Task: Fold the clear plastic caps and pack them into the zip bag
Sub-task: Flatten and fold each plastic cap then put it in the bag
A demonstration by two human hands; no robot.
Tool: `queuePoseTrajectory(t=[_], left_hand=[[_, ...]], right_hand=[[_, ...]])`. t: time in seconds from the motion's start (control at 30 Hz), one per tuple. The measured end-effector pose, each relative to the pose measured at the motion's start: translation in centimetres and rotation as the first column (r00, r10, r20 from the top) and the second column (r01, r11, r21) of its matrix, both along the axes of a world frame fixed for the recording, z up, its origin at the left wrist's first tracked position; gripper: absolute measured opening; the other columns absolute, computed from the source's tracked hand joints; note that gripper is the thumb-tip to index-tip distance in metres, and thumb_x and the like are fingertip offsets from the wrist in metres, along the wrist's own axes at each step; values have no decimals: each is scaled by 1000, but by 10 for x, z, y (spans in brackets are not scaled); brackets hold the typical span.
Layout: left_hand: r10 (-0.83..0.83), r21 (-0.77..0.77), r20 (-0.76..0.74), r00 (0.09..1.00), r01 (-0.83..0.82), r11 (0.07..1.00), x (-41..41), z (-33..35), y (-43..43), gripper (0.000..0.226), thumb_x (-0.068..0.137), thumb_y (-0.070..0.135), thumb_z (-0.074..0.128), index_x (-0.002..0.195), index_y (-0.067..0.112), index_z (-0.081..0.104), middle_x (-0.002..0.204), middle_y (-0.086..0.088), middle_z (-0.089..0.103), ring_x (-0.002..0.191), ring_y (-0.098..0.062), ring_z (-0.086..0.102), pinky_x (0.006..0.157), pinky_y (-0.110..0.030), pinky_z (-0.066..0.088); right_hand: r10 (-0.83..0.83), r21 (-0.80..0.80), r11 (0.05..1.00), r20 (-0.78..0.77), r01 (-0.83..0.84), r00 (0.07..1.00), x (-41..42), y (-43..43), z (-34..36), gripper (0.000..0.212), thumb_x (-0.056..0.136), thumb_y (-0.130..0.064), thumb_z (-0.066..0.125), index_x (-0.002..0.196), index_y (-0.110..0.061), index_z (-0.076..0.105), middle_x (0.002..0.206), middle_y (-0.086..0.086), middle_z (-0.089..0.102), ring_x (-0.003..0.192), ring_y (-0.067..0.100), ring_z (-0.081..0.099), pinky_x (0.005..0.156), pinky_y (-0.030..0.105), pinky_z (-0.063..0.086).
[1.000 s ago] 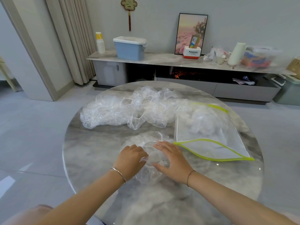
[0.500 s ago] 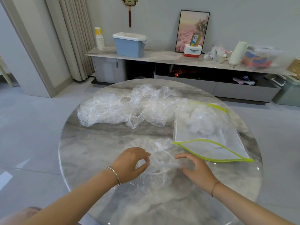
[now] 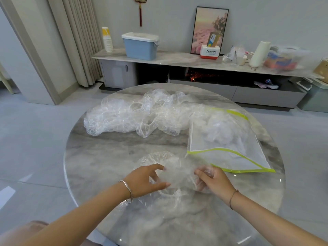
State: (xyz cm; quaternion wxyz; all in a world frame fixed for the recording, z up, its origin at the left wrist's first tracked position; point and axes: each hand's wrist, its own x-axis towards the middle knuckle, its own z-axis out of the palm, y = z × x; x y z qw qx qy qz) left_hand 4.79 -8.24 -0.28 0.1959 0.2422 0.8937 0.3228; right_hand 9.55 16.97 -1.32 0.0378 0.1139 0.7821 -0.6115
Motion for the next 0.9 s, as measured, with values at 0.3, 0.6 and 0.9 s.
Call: queuePoseTrajectory(t=[0.3,0.6,0.9], left_hand=[[107,-62,-566,818,-172,983,3,-21,11,44,92,32,47,135,22,40,107,5,52,97,-13,52,87,-27,45],[-298,-453,-473,829,61,889,5,-54,22,63,98,55,4,150,20,8,148,-2,37,135,-22,37,102,-40,43],[-331,-433,-338,881,167,886,-1,-42,27,69,90,61,3,150,28,4,158,7,2,145,-12,0,116,-29,-6]], right_hand=[[216,684,718,-397,130,892,4,0,-9,44,91,-42,49,129,-20,48,128,-5,50,119,7,44,99,21,33],[460,885,363,104,-293,882,-3,-14,-41,95,62,-72,-32,146,-36,-8,146,-20,-22,139,4,-21,104,21,-26],[487,856,368,155,-363,860,-5,-16,-43,97,58,-76,-32,144,-37,-13,150,-19,-20,141,4,-21,104,21,-27]])
